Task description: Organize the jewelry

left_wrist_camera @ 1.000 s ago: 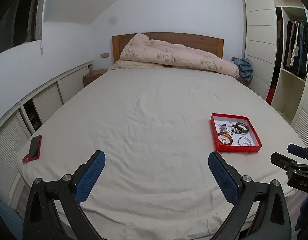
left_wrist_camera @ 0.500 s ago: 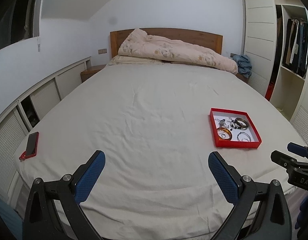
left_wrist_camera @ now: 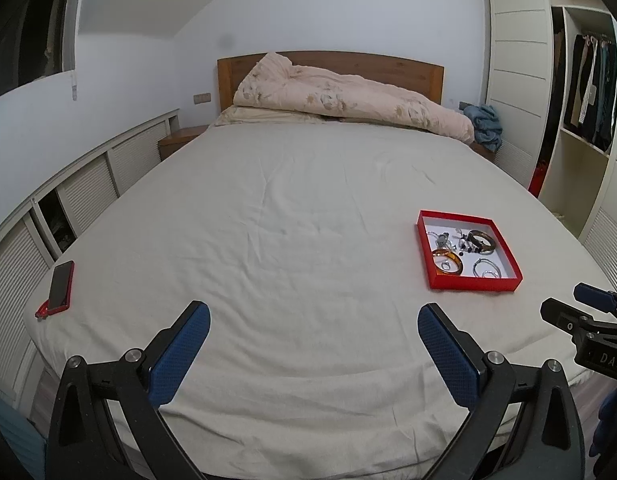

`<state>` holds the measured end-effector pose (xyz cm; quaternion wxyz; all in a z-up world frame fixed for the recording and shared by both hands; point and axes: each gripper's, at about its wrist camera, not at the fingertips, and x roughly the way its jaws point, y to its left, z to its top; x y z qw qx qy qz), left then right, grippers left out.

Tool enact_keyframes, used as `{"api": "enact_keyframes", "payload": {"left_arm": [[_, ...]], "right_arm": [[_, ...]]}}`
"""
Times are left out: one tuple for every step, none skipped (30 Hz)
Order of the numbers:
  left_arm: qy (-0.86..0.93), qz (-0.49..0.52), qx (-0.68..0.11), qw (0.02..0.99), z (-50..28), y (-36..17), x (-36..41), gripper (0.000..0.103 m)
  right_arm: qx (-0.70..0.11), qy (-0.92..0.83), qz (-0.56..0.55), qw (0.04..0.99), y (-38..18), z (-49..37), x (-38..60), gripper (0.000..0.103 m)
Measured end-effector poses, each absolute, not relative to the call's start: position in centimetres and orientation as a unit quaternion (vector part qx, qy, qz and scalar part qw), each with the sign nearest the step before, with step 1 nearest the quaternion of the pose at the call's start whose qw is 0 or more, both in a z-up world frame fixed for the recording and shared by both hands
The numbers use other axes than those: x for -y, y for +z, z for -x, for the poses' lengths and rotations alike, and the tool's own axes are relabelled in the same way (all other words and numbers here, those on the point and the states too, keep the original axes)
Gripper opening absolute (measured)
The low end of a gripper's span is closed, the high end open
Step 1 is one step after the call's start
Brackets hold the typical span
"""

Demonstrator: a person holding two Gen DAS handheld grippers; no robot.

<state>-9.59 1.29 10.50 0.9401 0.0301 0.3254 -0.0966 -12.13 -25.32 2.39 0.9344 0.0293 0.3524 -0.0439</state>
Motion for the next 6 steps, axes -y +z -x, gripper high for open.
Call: {"api": "enact_keyframes", "payload": {"left_arm": [[-0.097, -0.031, -0.326, 0.94, 9.59, 10.46, -1.22, 0.102], [-0.097, -0.032, -0.326, 0.94, 9.58, 10.43, -1.13, 0.102], [-0.097, -0.032, -0.327, 0.94, 9.61, 10.4, -1.07, 0.102], [-0.097, -0.032, -0.327, 0.939, 9.63, 10.35, -1.0, 0.102], [-0.097, -0.032, -0.328, 0.939, 9.61, 10.33, -0.97, 0.102], [-0.097, -0.032, -0.329, 0.939, 9.57, 10.31, -0.97, 0.102]], "right_arm": [[-0.353, -0.044, -0.029, 0.934, 2.35, 12.14, 25.31, 0.077], [-0.353, -0.045, -0.03, 0.934, 2.33, 12.13, 25.34, 0.077], [-0.353, -0.044, -0.03, 0.934, 2.31, 12.14, 25.36, 0.077], [-0.353, -0.045, -0.03, 0.934, 2.24, 12.17, 25.4, 0.077], [-0.354, -0.045, -0.031, 0.934, 2.19, 12.19, 25.42, 0.077], [-0.354, -0.046, -0.031, 0.934, 2.14, 12.23, 25.43, 0.077]]}}
